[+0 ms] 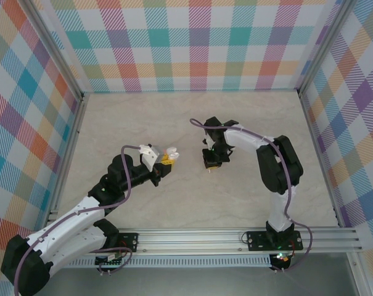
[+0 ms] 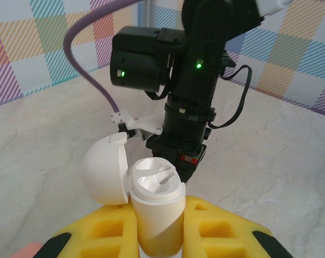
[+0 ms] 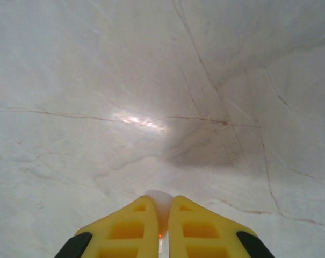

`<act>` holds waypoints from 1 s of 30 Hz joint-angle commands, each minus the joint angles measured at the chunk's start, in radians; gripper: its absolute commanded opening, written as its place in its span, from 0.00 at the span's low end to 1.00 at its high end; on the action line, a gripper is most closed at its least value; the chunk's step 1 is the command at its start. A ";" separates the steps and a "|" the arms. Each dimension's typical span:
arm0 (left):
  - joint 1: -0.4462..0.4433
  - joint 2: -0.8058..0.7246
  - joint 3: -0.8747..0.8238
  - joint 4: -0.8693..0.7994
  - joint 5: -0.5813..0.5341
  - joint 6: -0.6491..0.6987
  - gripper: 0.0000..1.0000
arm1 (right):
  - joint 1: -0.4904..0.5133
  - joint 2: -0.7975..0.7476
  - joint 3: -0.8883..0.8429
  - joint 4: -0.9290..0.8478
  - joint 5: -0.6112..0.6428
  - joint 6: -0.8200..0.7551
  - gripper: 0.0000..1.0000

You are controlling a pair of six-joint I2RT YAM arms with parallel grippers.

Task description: Insert the wireless bluetooth earbuds into the charging case

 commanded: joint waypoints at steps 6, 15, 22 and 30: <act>0.004 0.022 -0.014 0.135 0.094 -0.005 0.00 | -0.003 -0.287 -0.098 0.260 -0.071 0.082 0.07; 0.004 0.070 0.005 0.251 0.160 0.005 0.00 | 0.016 -0.629 -0.258 0.570 -0.035 0.126 0.05; 0.004 0.103 0.023 0.321 0.196 0.023 0.00 | 0.062 -0.771 -0.294 0.728 -0.090 0.094 0.06; 0.004 0.132 0.043 0.376 0.229 -0.009 0.00 | 0.155 -0.808 -0.300 0.859 -0.178 0.006 0.06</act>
